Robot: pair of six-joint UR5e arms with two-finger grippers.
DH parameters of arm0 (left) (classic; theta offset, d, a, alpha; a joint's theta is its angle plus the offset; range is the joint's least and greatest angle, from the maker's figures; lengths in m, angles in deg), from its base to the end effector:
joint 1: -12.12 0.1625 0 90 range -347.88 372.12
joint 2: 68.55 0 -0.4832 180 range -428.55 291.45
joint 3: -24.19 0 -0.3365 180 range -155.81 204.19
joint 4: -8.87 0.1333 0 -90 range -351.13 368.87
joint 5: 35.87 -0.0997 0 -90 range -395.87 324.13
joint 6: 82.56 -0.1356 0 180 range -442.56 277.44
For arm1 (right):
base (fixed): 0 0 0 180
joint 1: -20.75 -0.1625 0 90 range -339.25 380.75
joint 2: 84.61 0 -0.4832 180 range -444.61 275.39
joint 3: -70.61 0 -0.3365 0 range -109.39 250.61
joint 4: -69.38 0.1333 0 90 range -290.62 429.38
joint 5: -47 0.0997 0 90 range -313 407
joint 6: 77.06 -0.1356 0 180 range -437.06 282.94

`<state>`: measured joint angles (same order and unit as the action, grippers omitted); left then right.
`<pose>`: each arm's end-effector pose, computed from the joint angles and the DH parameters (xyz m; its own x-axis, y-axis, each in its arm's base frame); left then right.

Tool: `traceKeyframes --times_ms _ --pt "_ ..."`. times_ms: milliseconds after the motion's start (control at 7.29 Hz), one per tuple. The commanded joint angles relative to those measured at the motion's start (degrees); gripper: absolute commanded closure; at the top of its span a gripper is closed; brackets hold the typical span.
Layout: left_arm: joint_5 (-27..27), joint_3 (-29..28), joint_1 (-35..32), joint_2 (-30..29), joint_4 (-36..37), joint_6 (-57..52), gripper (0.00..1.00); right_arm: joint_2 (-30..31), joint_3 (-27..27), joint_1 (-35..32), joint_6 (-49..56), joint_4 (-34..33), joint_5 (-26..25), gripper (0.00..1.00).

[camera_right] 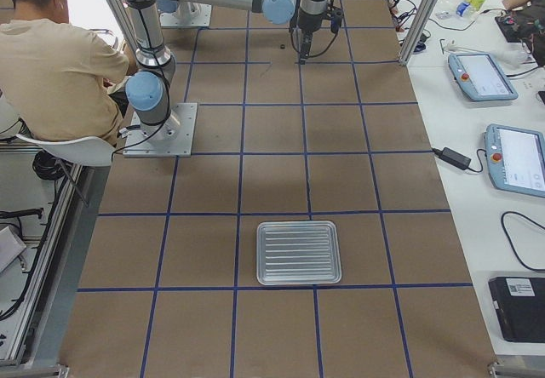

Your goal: Place bearing gear from tray to pile

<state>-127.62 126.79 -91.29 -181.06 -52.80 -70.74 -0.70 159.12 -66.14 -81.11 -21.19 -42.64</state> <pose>-0.2516 -0.4985 0.2690 -0.9980 0.0325 -0.0539 0.0264 0.9937 0.1093 0.1081 -0.4832 0.4737 -0.9922 0.1249 -0.0013 0.1245 0.9897 0.0705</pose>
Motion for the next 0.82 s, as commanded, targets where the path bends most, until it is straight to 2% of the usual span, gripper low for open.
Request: traceKeyframes --times_ms 0,412,686 --pt "0.16 1.55 -3.72 -2.89 3.31 3.55 0.00 1.16 -1.50 -0.20 0.00 2.67 -0.88 0.00" --pt "1.83 3.39 -4.43 -2.37 3.66 3.39 0.01 1.60 -1.24 -0.90 -0.96 3.11 -1.49 0.00" --pt "1.92 3.57 -3.82 -3.41 5.59 2.42 0.01 1.69 -1.15 -4.41 -2.62 2.94 -1.59 0.00"
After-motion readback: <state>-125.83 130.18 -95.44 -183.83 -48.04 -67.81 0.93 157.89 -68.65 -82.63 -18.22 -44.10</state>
